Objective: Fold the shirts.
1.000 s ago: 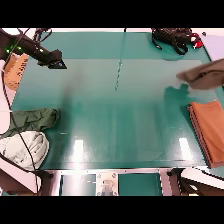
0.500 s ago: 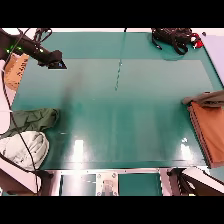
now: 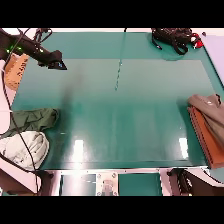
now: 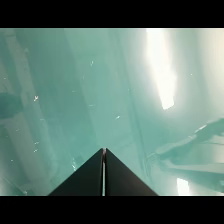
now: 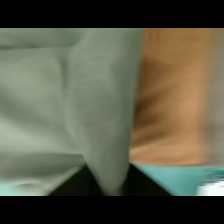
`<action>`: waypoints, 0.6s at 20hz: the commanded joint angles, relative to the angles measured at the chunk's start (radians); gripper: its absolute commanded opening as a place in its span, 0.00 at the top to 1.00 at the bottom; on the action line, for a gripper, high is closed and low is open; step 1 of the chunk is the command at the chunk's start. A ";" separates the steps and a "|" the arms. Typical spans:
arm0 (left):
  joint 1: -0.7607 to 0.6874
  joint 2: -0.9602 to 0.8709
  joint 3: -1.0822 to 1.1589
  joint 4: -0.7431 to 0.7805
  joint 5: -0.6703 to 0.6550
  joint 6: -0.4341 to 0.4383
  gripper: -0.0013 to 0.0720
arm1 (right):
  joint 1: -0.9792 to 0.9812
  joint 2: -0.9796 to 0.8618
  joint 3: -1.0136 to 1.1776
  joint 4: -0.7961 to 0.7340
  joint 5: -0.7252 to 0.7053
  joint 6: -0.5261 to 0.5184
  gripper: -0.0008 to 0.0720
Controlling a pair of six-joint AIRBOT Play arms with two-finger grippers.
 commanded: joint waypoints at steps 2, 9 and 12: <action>0.000 0.001 0.000 -0.001 0.002 0.000 0.95 | -0.016 0.000 -0.065 -0.227 0.002 -0.002 0.07; 0.000 0.092 0.009 -0.089 0.034 0.009 0.95 | 0.463 0.000 0.171 0.101 -0.039 -0.105 0.96; -0.011 0.198 -0.116 -0.084 0.004 -0.013 0.95 | 0.788 0.000 0.201 0.098 -0.067 -0.116 0.96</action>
